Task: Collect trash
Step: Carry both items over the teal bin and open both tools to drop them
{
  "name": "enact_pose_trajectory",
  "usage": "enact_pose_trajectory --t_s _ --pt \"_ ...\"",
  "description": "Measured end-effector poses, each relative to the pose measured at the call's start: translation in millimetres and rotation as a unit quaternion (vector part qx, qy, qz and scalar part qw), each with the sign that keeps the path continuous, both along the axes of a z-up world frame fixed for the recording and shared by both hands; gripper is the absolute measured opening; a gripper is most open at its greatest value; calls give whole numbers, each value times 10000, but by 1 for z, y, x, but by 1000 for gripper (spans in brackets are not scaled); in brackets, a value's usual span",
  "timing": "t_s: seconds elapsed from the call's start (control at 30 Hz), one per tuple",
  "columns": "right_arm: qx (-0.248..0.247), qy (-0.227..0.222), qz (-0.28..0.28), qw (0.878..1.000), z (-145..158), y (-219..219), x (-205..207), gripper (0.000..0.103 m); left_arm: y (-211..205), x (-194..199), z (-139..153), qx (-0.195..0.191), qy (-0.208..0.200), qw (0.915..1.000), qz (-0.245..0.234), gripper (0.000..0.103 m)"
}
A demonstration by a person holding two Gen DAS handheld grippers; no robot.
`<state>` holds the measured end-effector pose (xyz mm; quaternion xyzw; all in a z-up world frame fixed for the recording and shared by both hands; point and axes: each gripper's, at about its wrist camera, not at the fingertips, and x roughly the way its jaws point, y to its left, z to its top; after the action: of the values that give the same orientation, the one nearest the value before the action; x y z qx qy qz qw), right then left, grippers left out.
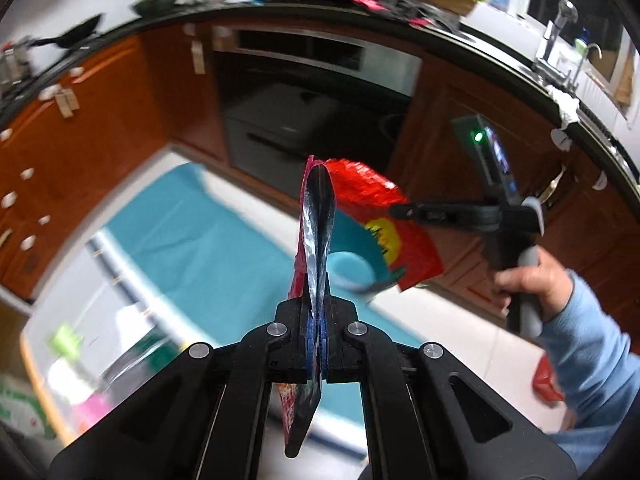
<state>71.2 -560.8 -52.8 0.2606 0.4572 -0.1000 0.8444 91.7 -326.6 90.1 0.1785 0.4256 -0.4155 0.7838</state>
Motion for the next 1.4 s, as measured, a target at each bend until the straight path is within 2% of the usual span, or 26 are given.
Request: enact_pose_trajectory --t_s 0.17,0.33,0.47,0.57,0.6,0.63,0.67,0.7,0.73,0.77,0.83,1.0,1.17,1.4 --pt "197 251 -309 9990 -37 -46 4 7 -85 26 -44 132 533 9979 -341 3" --pt "347 561 -410 9970 -74 -75 23 7 -153 50 -99 430 876 9945 -393 3" --pt "353 865 -411 9948 -101 -86 42 7 -185 68 -137 670 1163 9904 -328 3" --pt "348 1033 -429 9931 -115 -91 51 13 -201 80 -169 993 1351 9855 -267 5" --pt "369 1071 -440 9926 -117 -91 54 31 -203 82 -177 1126 1364 9840 -210 5" --pt "401 1080 -463 9923 -118 -92 54 49 -206 84 -185 1292 1382 9818 -148 11" --pt "413 1075 -539 9919 -118 -92 54 82 -206 85 -190 1423 1410 9797 -110 24" --pt "380 1030 -578 9923 -115 -93 50 86 -203 85 -190 1460 1382 9795 -121 33" --pt "354 1017 -578 9925 -112 -91 52 86 -202 85 -186 1429 1289 9812 -138 54" --pt "344 1019 -553 9927 -110 -90 53 86 -199 84 -179 1355 1068 9849 -139 63" --pt "335 1060 -547 9923 -108 -88 54 86 -194 81 -167 1267 818 9884 -166 67" --pt "325 1067 -596 9920 -96 -81 45 88 -181 80 -147 1107 818 9903 -192 73" --pt "35 1092 -599 9922 -81 -72 38 88 -174 76 -132 972 681 9928 -141 77" --pt "-151 1038 -901 9904 -60 -85 12 88 -170 69 -118 842 559 9948 -145 80"
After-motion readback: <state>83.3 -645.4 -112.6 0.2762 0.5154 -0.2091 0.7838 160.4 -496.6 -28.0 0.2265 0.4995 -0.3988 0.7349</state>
